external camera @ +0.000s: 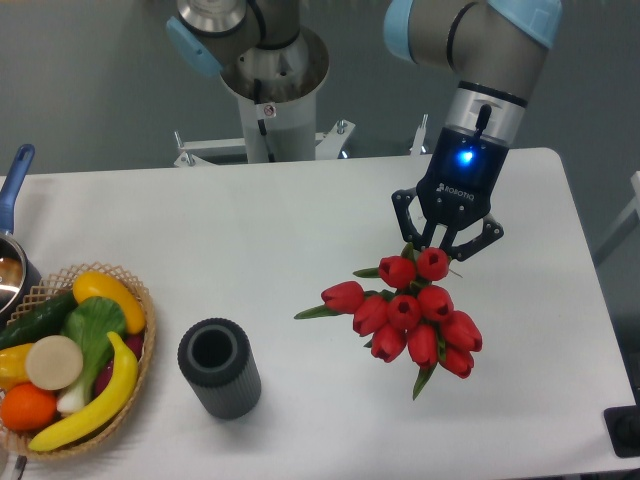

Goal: Insert the flowers into the vase
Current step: 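Carry the red tulip bunch with the gripper over the grey vase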

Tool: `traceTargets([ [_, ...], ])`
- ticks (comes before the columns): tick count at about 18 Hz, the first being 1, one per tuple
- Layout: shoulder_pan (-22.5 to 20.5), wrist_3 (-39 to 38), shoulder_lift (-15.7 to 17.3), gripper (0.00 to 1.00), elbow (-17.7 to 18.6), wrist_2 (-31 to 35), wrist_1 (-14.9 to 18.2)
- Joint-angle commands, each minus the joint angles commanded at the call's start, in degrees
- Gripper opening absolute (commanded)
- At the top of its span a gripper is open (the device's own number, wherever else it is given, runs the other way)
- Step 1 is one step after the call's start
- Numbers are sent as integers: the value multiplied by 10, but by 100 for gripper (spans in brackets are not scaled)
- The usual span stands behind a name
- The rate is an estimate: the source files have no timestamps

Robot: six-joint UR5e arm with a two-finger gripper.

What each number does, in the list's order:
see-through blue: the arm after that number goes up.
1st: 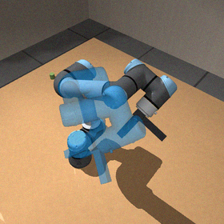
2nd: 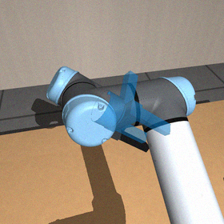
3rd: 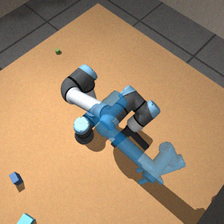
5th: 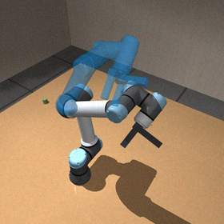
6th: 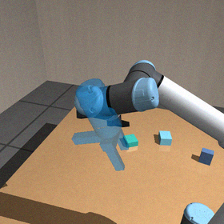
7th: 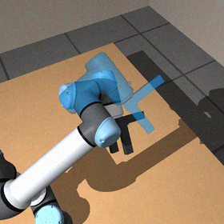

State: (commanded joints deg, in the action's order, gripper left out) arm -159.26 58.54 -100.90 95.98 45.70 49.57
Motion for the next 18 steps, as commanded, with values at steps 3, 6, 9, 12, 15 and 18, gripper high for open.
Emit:
traceTargets([
  [3, 4, -3, 2, 13, 4, -1, -21],
  [6, 5, -17, -2, 13, 2, 0, -23],
  [9, 8, -18, 0, 13, 5, 0, -23],
  [12, 18, -18, -1, 13, 4, -3, -27],
  [15, 46, -18, -15, 13, 4, -44, -64],
  [18, 67, -14, -27, 13, 4, -97, -76],
])
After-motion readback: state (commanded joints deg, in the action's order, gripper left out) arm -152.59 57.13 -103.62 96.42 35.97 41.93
